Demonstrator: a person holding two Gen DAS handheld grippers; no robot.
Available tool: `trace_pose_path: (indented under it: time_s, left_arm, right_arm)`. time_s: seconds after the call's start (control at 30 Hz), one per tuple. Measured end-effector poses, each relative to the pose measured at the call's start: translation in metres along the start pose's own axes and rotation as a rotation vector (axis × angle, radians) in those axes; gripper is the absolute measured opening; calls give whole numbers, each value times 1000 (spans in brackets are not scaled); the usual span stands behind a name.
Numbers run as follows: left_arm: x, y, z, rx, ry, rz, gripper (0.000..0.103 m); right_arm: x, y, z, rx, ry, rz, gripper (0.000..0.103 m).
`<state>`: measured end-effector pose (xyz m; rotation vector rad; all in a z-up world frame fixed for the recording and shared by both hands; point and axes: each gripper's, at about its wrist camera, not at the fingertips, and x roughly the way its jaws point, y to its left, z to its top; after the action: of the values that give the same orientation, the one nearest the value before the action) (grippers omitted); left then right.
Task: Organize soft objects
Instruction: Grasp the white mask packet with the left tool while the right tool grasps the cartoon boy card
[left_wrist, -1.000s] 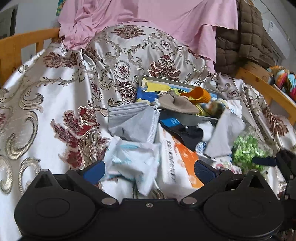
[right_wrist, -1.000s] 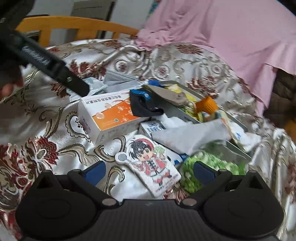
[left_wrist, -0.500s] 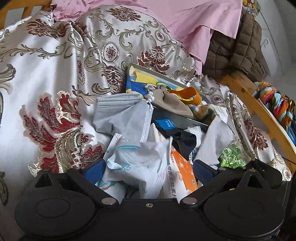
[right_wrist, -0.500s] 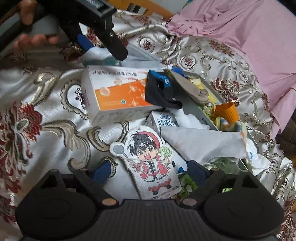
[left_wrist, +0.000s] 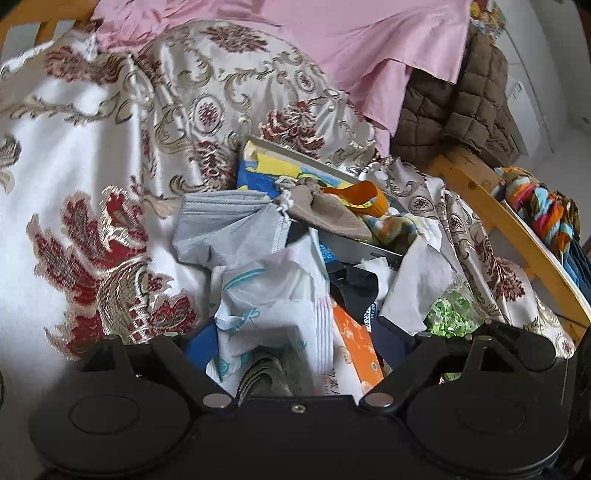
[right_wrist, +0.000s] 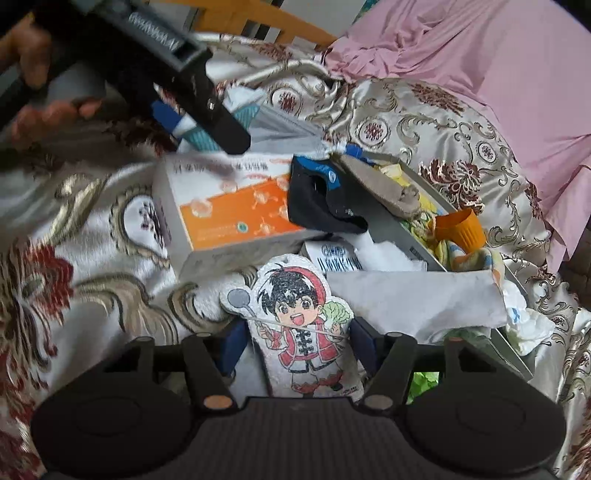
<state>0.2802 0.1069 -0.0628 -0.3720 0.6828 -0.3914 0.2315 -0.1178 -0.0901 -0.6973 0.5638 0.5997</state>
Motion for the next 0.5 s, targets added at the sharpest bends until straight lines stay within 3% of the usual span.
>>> trace_pose_path:
  time_s: [0.13,0.5]
  left_arm:
    - [0,-2,0,20,-6,1,80]
    - [7,14,4,-76,-75,59,81]
  right_arm:
    - [-5,-1,2,20,-29,-11,65]
    - [-7,2,0,37,-40,-13,65]
